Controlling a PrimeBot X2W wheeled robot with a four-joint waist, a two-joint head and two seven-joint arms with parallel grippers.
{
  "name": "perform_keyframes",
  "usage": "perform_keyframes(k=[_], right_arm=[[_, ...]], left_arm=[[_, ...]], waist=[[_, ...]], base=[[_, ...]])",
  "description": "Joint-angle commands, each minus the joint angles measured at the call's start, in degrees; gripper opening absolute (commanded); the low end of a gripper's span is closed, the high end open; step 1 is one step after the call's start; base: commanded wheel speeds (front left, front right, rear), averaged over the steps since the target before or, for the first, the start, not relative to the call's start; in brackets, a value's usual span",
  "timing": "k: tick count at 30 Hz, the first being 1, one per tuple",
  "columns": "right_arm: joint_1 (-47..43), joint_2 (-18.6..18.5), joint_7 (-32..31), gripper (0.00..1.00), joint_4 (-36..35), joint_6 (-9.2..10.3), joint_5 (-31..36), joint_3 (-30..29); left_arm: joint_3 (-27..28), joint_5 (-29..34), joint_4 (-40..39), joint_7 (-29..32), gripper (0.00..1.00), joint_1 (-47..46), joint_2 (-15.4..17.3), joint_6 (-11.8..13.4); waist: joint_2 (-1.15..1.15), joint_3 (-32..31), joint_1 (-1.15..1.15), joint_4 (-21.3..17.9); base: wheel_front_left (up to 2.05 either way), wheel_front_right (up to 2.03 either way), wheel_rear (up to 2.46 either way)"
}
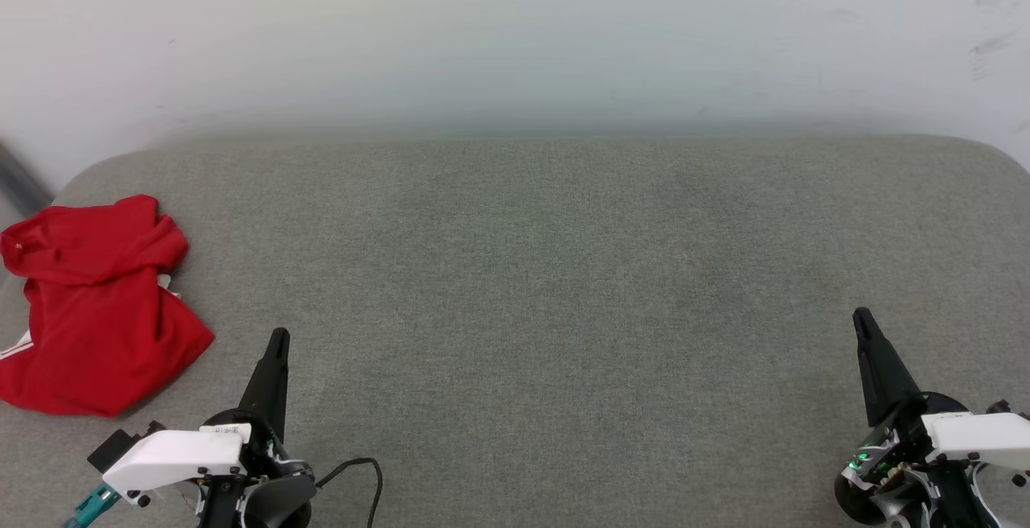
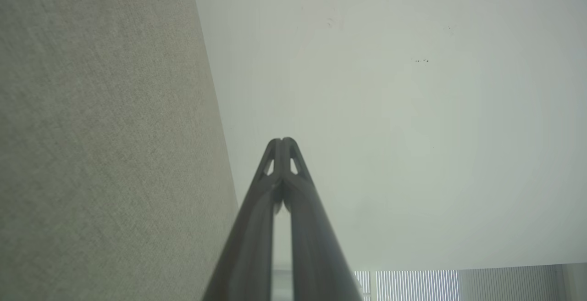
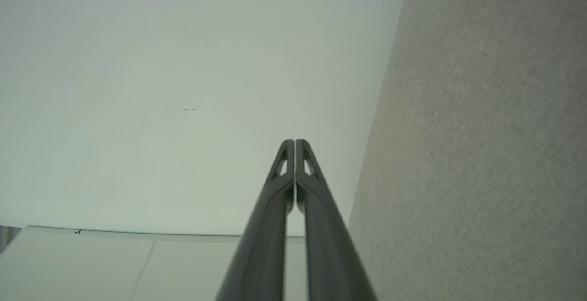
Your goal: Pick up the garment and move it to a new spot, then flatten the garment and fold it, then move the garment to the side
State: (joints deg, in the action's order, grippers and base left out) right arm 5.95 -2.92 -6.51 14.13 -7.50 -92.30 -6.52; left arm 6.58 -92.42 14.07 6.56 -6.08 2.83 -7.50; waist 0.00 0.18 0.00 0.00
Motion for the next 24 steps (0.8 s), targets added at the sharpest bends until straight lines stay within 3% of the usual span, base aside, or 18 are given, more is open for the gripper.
perform_keyframes(k=[1,24], right_arm=[[0.72,0.09,0.01,0.00,0.02,0.02,-0.22,0.01],[0.72,0.09,0.01,0.00,0.02,0.02,-0.22,0.01]], left_arm=[[0.07,0.03,-0.04,0.08,0.00,-0.38,-0.06,-0.16],[0.07,0.03,-0.04,0.08,0.00,-0.38,-0.06,-0.16]], waist=[[0.00,0.00,0.00,0.00],[0.00,0.00,0.00,0.00]], base=[[0.00,0.00,0.00],[0.00,0.00,0.00]])
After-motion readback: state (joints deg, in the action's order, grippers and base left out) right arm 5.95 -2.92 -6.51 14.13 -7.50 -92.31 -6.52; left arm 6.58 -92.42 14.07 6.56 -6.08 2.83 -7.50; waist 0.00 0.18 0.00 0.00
